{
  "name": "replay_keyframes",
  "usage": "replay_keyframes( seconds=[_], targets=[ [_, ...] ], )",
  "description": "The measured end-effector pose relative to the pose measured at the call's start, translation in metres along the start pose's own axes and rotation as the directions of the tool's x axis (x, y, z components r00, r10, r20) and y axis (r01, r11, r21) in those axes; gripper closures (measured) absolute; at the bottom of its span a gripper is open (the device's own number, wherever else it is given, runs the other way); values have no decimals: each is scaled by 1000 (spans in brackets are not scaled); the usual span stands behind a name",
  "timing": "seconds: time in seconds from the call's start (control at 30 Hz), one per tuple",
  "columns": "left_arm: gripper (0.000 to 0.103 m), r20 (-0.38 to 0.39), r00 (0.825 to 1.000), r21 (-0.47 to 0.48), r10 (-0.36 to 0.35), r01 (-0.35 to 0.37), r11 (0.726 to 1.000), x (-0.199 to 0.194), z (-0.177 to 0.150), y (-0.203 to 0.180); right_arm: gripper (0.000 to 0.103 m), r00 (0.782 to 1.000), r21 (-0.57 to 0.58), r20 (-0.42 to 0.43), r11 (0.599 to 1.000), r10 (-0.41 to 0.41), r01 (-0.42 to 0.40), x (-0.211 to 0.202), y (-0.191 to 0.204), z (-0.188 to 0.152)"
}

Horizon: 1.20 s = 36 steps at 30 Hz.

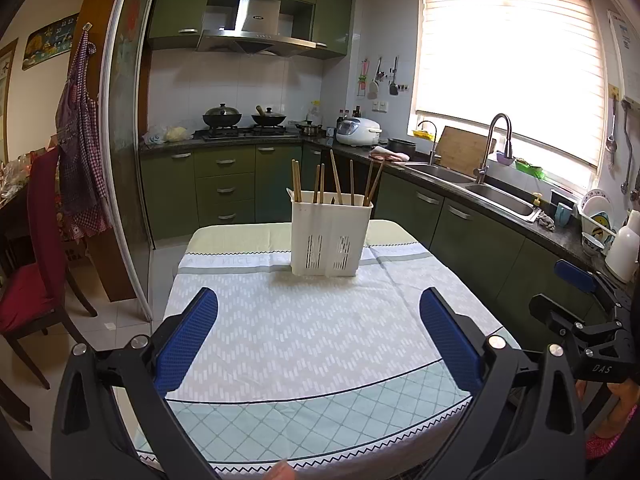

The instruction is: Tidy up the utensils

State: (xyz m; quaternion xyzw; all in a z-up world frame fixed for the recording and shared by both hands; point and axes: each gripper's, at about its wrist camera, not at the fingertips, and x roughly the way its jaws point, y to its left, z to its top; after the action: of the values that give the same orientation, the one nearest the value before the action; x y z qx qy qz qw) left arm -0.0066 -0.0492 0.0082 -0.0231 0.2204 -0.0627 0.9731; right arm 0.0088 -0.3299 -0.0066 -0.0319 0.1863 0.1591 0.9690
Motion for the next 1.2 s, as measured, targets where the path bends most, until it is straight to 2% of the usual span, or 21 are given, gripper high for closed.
replay_keyframes(
  seconds=[1.2],
  targets=[
    [7, 5, 1000, 13, 27, -27, 1000, -2, 0, 1, 5, 1000, -6, -7, 1000, 4, -4, 6, 6, -2]
  ],
)
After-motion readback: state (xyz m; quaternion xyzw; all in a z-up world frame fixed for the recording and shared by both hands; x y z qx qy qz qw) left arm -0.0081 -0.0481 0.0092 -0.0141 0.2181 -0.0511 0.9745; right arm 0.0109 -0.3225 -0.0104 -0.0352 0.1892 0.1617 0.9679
